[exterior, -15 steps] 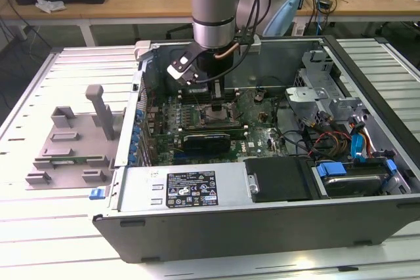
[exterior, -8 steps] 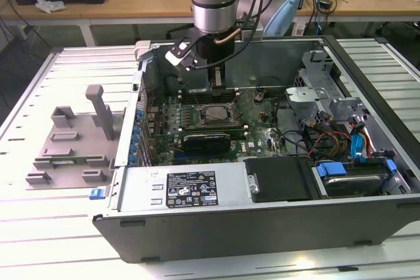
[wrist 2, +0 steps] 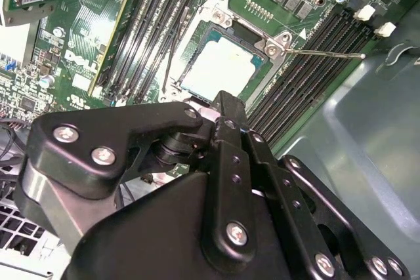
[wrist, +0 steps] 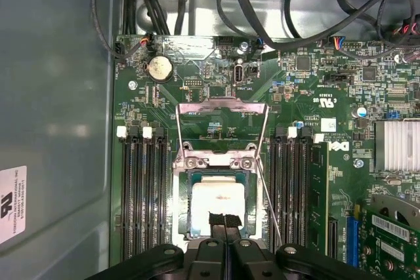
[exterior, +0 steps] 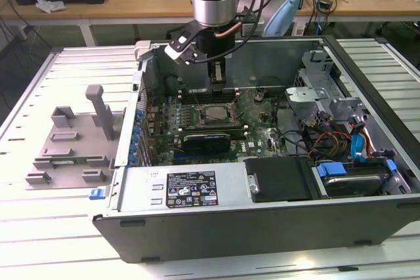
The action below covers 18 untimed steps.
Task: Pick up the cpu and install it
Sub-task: 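Place the cpu into insertion slot, then close the cpu cover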
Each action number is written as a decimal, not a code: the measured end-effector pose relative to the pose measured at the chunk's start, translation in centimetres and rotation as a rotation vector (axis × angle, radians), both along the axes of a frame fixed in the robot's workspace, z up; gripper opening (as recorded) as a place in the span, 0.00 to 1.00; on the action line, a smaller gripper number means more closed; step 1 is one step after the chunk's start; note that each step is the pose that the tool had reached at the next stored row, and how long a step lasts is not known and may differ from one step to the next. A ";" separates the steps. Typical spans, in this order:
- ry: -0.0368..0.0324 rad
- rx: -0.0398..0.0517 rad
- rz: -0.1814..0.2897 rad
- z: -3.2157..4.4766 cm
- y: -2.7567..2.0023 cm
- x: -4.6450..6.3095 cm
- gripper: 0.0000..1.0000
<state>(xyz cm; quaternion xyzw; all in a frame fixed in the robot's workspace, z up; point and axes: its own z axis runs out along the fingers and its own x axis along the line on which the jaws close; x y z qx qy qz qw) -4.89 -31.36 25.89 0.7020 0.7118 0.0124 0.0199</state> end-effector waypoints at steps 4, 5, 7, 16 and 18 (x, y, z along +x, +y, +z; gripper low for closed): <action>0.0000 0.0000 0.000 0.01 0.00 0.0 0.11; 0.0000 0.0000 0.000 0.01 0.00 0.0 0.11; 0.0001 0.0000 0.000 0.02 0.00 0.0 0.11; 0.0060 -0.0001 0.000 0.03 0.00 2.3 0.11; 0.0079 -0.0002 0.000 0.03 0.00 3.2 0.11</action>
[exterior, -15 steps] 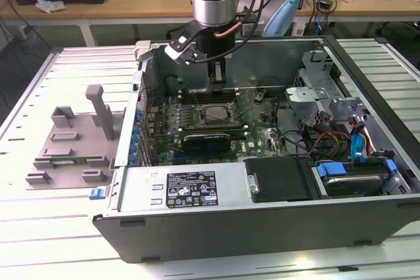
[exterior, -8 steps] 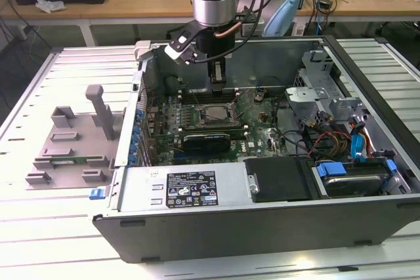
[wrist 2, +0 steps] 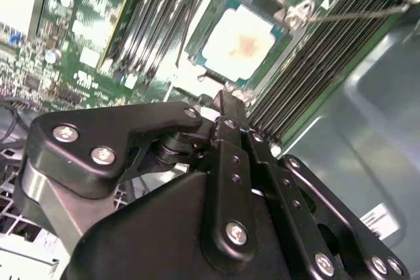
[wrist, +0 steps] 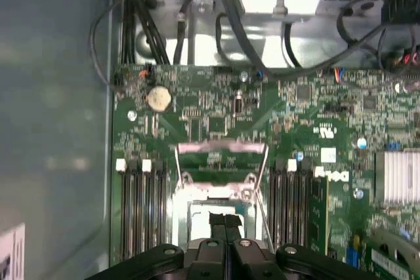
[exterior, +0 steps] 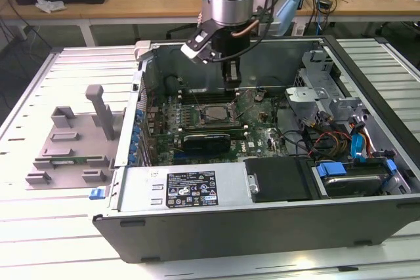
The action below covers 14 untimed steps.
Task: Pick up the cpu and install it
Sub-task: 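Close the cpu cover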
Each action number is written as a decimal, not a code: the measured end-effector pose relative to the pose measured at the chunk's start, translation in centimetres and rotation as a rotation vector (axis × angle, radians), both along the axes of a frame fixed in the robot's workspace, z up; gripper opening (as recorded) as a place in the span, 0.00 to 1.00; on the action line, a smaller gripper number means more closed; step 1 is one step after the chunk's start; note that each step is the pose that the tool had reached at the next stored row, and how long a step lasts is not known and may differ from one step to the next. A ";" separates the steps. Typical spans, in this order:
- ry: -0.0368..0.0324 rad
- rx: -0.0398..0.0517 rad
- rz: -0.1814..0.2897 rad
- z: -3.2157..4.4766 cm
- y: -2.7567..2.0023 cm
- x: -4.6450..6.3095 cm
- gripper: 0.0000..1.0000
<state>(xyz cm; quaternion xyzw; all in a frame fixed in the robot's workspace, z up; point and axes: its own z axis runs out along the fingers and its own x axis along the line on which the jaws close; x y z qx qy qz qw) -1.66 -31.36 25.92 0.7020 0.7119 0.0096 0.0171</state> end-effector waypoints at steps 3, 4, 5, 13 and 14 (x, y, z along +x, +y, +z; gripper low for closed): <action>0.0016 -0.0001 0.000 0.00 0.00 0.8 0.11; 0.0026 0.0000 0.000 0.00 0.00 1.2 0.11; 0.0030 0.0000 0.000 0.00 0.00 1.4 0.11; 0.0031 -0.0003 0.000 0.27 0.00 1.5 0.11; 0.0031 -0.0003 0.000 0.46 0.00 1.5 0.11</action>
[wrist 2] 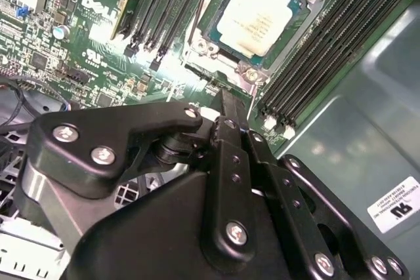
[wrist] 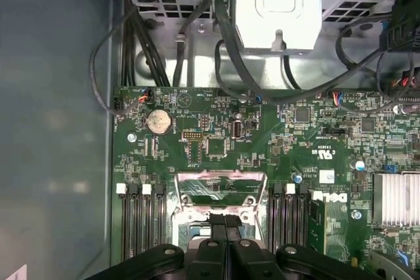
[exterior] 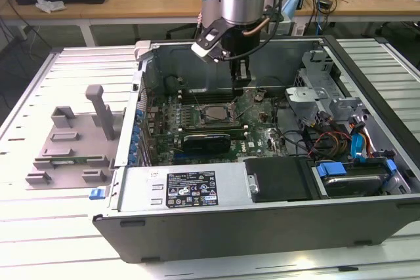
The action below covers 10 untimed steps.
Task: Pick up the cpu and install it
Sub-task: 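Close the cpu cover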
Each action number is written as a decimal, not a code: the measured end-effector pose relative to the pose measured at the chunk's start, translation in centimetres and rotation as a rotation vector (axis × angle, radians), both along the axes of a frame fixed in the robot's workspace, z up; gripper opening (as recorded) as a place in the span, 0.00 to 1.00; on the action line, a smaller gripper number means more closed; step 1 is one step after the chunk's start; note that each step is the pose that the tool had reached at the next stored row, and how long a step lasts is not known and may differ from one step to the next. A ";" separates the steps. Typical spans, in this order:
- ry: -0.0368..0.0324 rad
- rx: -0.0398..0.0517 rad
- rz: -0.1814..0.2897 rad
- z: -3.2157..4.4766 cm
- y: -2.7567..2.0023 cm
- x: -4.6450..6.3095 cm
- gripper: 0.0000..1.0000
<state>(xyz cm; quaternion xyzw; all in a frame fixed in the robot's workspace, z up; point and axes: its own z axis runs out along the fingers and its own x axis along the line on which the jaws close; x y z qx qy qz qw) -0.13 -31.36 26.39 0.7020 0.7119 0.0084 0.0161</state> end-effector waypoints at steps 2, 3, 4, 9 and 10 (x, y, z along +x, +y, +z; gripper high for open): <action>-0.0001 0.0002 0.000 0.13 0.00 0.0 0.11; -0.0001 0.0003 0.000 0.13 0.00 0.0 0.11; 0.0000 0.0000 0.000 0.14 0.00 0.0 0.11; 0.0000 0.0000 0.000 0.14 0.00 1.4 0.11; 0.0000 0.0002 0.000 0.14 0.00 1.7 0.11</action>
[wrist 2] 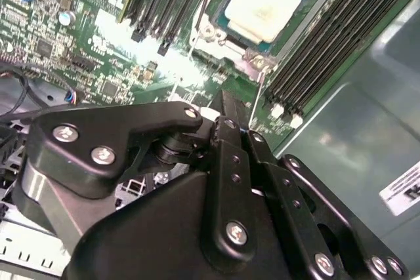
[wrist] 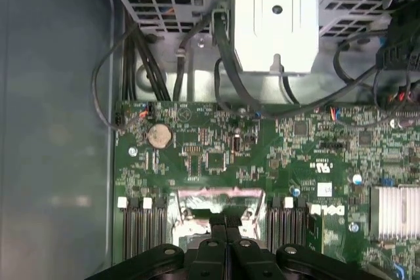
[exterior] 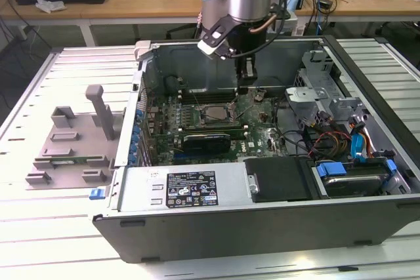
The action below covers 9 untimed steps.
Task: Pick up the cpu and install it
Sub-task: 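Close the cpu cover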
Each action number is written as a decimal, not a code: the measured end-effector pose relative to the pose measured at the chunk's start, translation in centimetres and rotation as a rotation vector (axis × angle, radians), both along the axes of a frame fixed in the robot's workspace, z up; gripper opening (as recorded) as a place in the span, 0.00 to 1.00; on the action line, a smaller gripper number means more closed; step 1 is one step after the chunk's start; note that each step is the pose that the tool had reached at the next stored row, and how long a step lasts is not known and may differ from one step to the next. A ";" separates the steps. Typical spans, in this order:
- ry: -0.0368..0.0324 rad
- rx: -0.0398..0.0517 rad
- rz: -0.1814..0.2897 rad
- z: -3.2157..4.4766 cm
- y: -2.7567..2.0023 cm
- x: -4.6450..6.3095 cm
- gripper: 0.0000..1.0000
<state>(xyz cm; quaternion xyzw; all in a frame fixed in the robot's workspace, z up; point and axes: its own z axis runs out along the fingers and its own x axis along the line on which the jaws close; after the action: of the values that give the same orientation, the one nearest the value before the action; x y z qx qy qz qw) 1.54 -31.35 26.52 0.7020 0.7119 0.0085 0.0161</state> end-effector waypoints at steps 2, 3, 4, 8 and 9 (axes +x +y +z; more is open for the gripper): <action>0.0000 0.0000 0.000 0.00 -0.01 0.7 0.11; 0.0001 -0.0001 0.000 0.01 -0.01 1.4 0.11; 0.0000 -0.0002 0.000 0.01 -0.01 1.9 0.11; 0.0000 -0.0001 0.000 0.00 -0.01 3.4 0.11; -0.0001 -0.0001 0.000 -0.01 -0.01 3.6 0.11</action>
<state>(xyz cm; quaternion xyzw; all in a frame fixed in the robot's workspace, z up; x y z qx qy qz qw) 5.18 -31.36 26.52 0.7020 0.7119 0.0085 0.0161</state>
